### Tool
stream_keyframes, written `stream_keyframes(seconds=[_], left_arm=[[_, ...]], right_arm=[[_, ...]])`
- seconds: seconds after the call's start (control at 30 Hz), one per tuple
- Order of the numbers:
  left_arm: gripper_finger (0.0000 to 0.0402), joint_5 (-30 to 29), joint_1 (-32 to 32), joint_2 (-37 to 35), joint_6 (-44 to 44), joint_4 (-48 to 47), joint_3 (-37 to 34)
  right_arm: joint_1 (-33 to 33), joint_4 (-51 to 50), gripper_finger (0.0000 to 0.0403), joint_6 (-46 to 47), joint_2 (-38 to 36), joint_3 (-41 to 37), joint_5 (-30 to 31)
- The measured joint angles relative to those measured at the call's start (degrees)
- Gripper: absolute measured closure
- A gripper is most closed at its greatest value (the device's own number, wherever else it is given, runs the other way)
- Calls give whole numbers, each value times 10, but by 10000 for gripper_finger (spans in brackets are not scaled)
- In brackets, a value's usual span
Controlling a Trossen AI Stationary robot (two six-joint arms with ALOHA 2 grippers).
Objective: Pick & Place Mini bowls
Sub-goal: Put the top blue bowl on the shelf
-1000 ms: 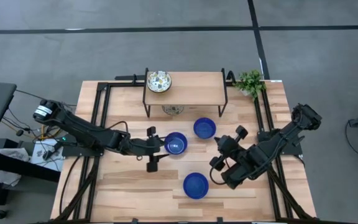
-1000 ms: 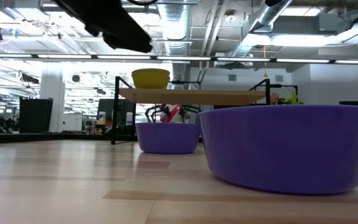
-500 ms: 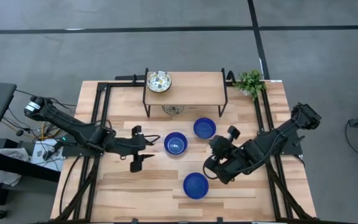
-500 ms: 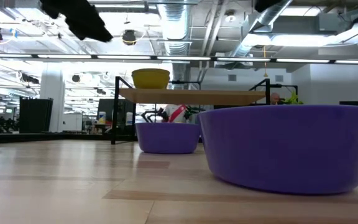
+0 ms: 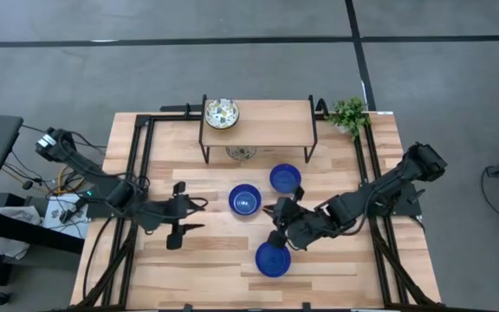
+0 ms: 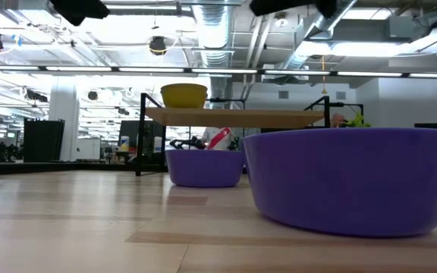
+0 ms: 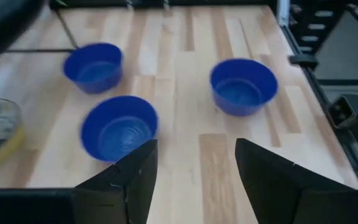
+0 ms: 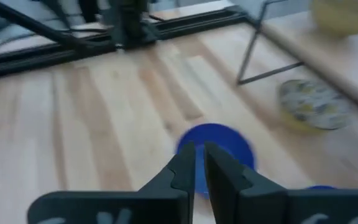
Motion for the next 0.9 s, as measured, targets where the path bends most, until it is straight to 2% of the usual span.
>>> stream_keyframes(seconds=[0.07,0.17,0.3,0.43,0.57,0.77,0.9], left_arm=[[188,-24,-13,-11,0,-3,0],[188,-33,-25,-29,0,-5,0],[188,-34,-32,-47,0,-5,0],[188,-34,-32,-50,2,-5,0],[188,-34,-30,-48,4,-6,0],[188,-34,-30,-48,4,-5,0],[188,-34,-30,-48,3,-5,0]], right_arm=[[0,8,389,2,0,-18,-15],[-5,-36,397,44,0,-30,-28],[-28,-118,399,108,0,-30,-130],[-64,-165,380,128,0,-30,-187],[-115,-196,331,69,0,-30,-244],[-171,-208,247,-96,0,-30,-259],[-207,-206,221,-160,0,-40,-301]])
